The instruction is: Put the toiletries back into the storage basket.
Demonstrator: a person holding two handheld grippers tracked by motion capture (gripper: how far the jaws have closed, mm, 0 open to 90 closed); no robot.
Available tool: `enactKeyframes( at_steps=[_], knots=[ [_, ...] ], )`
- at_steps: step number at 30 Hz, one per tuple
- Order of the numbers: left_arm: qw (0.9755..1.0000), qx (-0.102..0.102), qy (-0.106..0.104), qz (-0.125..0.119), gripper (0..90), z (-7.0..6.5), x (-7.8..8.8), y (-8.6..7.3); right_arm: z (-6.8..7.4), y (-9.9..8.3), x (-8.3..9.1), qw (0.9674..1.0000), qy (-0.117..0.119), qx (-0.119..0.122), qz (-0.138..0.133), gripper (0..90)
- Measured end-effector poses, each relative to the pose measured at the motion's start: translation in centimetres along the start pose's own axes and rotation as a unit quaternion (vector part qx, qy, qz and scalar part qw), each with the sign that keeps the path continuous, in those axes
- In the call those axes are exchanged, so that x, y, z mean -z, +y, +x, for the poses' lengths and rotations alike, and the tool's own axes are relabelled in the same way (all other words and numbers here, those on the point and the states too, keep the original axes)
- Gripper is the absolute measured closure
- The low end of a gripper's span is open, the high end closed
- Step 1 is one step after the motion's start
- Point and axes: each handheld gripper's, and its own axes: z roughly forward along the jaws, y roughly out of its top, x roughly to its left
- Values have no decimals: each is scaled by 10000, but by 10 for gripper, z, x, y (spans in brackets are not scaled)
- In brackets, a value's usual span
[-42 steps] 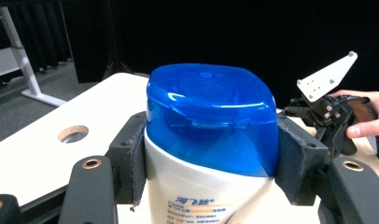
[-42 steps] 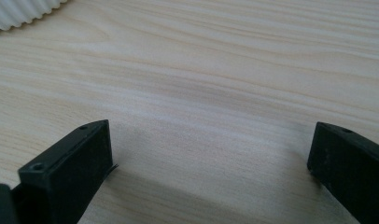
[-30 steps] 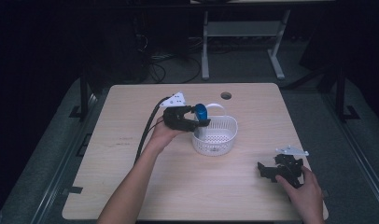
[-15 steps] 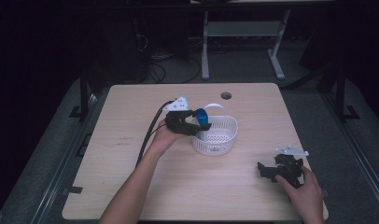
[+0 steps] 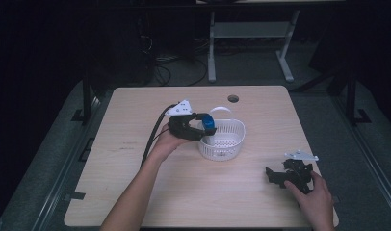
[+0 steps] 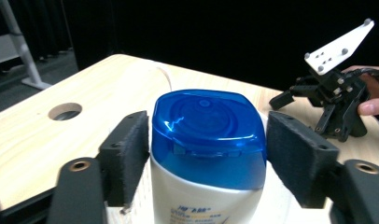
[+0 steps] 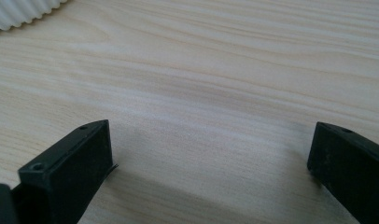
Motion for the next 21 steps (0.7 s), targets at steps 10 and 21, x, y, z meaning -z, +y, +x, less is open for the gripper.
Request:
enactKeyframes(
  at_steps=[10, 21],
  knots=[
    [9995, -39, 197, 260, 134, -3, 14, 5, 0, 0, 0, 10000, 0, -1, 0, 0],
    [9981, -28, 417, 460, 134, -5, 37, 10, 0, 0, 0, 10000, 1, -1, 0, 0]
  ],
)
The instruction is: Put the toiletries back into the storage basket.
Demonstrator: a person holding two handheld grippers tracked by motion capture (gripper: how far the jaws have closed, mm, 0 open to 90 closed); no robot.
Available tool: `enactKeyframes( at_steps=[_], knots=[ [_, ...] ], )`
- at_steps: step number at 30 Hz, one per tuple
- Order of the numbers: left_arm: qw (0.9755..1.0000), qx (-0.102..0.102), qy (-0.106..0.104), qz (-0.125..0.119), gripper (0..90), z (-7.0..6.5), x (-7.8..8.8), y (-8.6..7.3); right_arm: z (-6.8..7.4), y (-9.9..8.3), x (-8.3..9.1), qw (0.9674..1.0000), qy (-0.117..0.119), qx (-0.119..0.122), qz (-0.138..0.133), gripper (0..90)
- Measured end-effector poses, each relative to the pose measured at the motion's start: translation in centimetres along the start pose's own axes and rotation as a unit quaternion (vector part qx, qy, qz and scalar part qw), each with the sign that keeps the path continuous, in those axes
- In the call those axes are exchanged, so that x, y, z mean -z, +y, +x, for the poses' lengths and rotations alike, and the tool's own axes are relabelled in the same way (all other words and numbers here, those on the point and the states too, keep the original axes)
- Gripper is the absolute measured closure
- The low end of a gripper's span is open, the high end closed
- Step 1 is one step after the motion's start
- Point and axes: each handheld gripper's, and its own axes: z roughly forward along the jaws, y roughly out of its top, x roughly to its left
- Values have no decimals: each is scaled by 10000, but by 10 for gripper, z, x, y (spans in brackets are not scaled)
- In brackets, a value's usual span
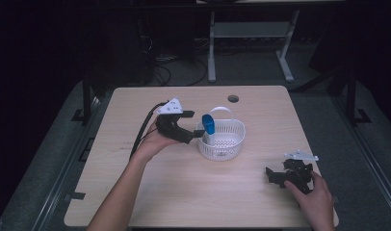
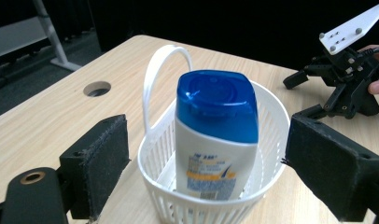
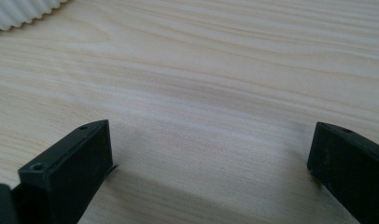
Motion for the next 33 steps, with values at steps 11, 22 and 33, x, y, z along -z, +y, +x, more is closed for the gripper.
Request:
enactKeyframes(
  at_steps=[11, 22, 33],
  knots=[
    [9996, -9, 178, 210, 134, -5, 26, -7, 0, 0, 0, 10000, 1, 4, 4, 0],
    [9978, 90, 473, 462, 135, -13, 56, -34, -1, 1, 0, 10000, 39, 39, -7, 0],
    [9960, 216, 659, 559, 135, -23, 83, -64, -1, 1, -1, 10000, 30, 31, 0, 0]
  ],
)
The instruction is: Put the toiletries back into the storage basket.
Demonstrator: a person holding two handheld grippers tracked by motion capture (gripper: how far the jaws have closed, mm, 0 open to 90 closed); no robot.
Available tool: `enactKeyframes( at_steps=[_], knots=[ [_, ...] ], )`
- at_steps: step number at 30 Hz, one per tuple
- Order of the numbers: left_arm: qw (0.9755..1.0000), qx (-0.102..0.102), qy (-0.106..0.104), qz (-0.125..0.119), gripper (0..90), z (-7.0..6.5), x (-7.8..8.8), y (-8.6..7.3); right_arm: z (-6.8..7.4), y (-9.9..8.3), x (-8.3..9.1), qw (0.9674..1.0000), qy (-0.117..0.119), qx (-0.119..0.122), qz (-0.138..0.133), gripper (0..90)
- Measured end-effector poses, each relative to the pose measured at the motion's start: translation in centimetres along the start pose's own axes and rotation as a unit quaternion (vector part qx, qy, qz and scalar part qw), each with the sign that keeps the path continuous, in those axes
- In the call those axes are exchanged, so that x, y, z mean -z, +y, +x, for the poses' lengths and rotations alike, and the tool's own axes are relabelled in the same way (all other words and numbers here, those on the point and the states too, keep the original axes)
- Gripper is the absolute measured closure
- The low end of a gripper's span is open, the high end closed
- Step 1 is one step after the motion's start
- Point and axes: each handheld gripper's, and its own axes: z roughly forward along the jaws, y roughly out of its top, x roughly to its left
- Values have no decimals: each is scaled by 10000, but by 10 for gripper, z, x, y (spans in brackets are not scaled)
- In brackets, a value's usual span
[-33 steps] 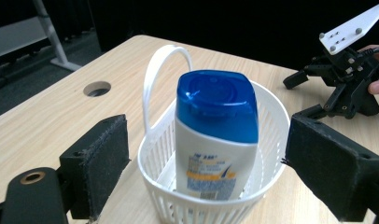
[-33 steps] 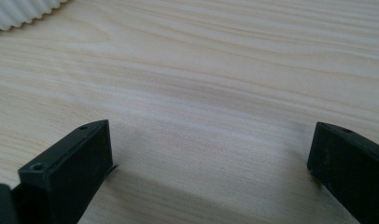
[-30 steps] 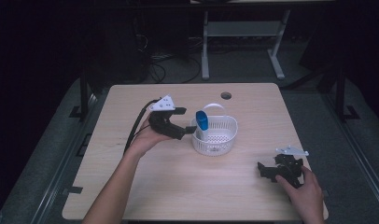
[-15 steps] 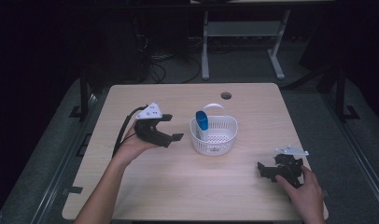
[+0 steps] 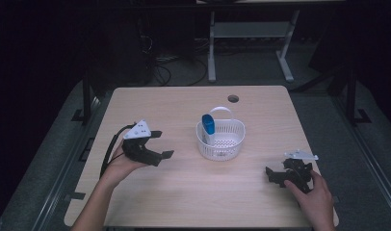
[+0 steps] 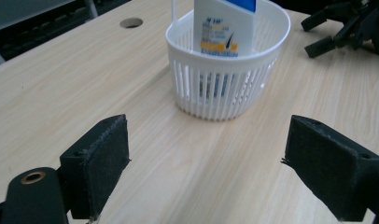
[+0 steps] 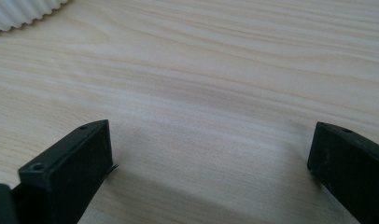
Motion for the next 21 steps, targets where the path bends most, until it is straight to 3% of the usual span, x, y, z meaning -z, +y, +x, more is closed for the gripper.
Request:
enactKeyframes(
  at_steps=[14, 17, 21],
  knots=[
    [9992, 4, 143, 386, 136, -13, 10, -35, 0, 0, 0, 10000, 1, 0, 2, 0],
    [9990, 98, 163, 396, 136, -16, 13, -44, 0, 0, 0, 10000, 2, -1, 2, 0],
    [9978, 62, 257, 602, 136, -18, 17, -57, 0, 0, 0, 10000, 1, -1, 3, 0]
  ],
)
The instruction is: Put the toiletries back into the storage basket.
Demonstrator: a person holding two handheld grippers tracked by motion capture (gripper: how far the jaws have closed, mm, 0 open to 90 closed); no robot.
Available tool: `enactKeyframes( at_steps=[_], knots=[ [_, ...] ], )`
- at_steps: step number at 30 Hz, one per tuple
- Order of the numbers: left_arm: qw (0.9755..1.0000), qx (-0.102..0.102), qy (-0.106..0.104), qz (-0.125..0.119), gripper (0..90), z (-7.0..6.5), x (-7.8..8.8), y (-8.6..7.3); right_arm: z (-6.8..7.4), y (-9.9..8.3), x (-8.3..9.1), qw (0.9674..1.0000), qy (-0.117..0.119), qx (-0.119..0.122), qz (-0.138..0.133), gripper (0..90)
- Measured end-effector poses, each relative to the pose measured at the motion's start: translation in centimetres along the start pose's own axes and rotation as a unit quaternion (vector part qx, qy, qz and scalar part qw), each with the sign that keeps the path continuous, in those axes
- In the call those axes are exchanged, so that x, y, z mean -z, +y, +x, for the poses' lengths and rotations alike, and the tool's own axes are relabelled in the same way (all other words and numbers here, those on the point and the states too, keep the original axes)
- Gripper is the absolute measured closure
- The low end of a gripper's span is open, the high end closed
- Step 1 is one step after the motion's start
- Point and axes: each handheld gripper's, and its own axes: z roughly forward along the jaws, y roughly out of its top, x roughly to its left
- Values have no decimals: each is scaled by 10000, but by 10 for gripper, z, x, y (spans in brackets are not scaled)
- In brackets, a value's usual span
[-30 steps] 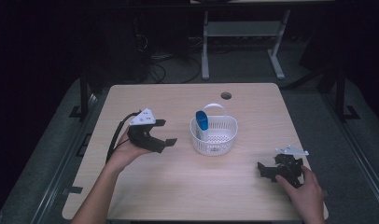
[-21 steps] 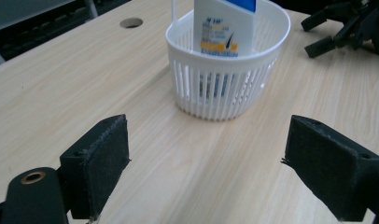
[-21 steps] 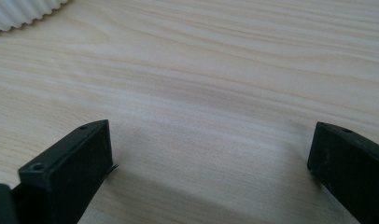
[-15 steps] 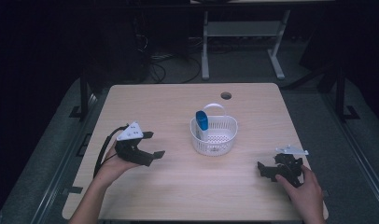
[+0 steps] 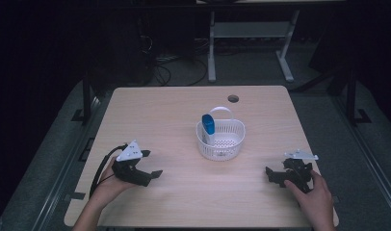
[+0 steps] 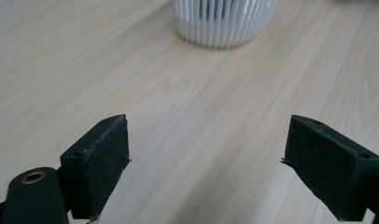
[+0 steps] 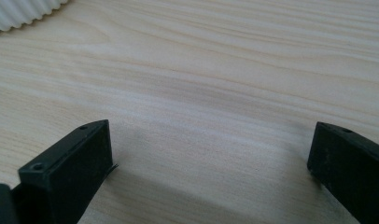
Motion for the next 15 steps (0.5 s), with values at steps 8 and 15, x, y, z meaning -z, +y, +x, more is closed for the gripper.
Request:
enactKeyframes(
  at_steps=[8, 15],
  knots=[
    [9996, 178, 114, 193, 136, -1, 8, -27, 0, 0, 0, 10000, 1, -1, -1, 0],
    [9986, 321, 278, 313, 135, 0, 13, -48, 0, 0, 0, 10000, 1, -1, -1, 0]
  ],
)
